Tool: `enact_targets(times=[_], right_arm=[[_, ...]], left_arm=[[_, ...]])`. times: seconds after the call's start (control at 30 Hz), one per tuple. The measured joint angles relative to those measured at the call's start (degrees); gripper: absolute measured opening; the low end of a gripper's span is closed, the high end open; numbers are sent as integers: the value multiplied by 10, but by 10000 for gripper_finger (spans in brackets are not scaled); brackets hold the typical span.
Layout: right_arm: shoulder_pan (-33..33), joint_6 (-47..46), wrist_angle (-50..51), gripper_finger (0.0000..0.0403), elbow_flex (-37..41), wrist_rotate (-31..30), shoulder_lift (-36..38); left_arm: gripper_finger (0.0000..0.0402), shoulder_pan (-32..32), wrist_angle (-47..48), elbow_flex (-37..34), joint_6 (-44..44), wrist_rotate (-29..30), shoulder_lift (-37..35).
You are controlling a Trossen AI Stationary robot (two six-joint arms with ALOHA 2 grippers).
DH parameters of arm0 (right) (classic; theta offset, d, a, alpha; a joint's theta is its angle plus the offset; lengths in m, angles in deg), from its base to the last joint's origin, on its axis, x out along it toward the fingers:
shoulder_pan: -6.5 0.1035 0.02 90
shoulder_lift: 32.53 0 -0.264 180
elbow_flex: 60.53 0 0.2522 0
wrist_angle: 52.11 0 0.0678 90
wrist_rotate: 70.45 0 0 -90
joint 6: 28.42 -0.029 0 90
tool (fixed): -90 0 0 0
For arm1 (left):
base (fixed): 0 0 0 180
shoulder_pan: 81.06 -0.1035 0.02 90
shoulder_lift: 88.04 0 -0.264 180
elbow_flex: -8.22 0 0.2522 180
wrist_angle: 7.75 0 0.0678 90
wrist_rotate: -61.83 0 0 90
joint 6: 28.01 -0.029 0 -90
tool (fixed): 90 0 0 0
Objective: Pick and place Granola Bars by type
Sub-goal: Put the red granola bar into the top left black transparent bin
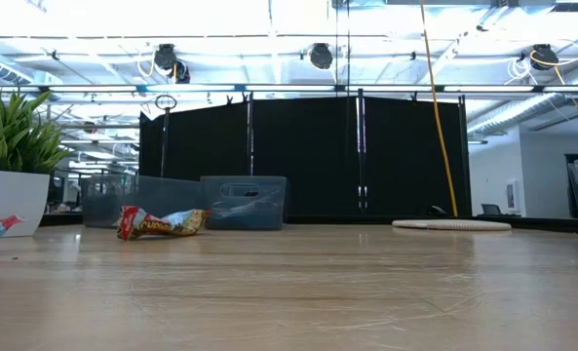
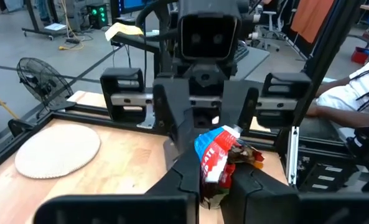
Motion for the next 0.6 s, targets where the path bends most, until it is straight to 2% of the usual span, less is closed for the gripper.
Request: enact_targets(times=[0.13,0.33,0.47,0.6], right_arm=[[-1,-3,48,137,1,-1,14],[-1,0,138,228,1,-1,75],[-4,-1,202,257,1,-3,135],[-18,-17,311,262,1,-5,202]], left_arm=[[29,2,-1,0,-4,-1,0],[28,4,-1,0,-31,-12,0],[27,3,-1,0,-34,-13,0],[27,1,-1,0,-34,-12,0]])
